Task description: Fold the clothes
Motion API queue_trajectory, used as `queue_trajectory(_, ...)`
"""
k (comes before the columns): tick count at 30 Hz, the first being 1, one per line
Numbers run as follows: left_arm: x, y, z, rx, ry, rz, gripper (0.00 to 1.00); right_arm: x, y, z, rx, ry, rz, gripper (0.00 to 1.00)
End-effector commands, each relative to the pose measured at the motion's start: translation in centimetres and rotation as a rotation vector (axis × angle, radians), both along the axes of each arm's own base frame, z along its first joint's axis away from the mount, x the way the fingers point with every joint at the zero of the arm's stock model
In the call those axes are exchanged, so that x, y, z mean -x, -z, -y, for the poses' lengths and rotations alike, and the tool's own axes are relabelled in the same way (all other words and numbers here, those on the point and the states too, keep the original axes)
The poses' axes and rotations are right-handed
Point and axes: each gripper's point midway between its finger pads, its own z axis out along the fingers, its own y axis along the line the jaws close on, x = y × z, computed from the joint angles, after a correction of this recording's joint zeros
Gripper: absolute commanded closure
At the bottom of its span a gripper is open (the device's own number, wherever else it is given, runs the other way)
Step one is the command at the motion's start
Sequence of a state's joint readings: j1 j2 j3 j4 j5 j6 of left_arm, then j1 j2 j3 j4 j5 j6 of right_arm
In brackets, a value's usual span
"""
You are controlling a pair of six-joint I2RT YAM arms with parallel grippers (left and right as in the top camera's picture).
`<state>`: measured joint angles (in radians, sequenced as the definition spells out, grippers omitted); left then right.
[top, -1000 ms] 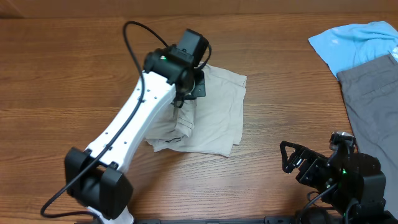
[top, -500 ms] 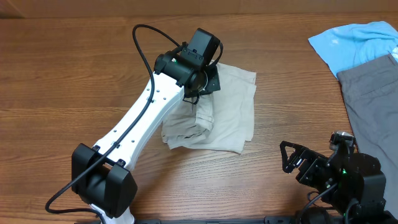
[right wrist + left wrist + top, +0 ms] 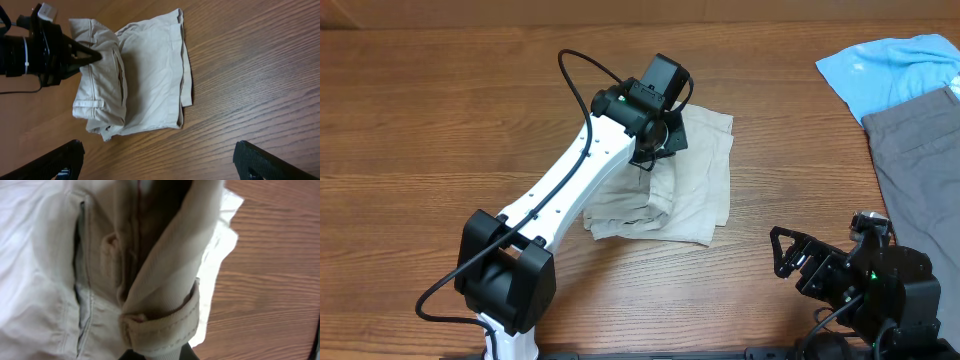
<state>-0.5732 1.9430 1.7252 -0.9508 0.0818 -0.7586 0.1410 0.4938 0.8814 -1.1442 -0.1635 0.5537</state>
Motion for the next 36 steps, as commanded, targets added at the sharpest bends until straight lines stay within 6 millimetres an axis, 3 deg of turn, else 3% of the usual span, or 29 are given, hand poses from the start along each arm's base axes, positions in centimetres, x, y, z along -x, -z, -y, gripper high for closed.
queue_trajectory(1,-0.4,-2.2,-1.9,-0.007,-0.023,0.03,0.96,-0.2,-0.7,0.1,0.003,0.009,0.021,0.0)
queue_trajectory(3,-0.3,-2.5,-3.8,-0.028,-0.04,0.008,0.96,-0.2,-0.7,0.1,0.003,0.009,0.021,0.0)
queue_trajectory(12,0.7,-3.0,-16.4,-0.189,-0.224,-0.118,0.96,-0.2,-0.7,0.1,0.003,0.009,0.021,0.0)
queue_trajectory(20,2.3,-7.4,-25.7,-0.246,-0.329,-0.055,0.96,-0.2,-0.7,0.1,0.003,0.009,0.021,0.0)
queue_trajectory(28,5.2,-11.9,-31.4,-0.27,-0.402,0.05,0.96,-0.1,-0.7,0.1,0.003,0.009,0.02,0.0)
queue_trajectory(36,6.7,-12.3,-32.9,-0.308,-0.396,0.031,0.96,-0.2,-0.7,0.1,0.003,0.009,0.021,0.0)
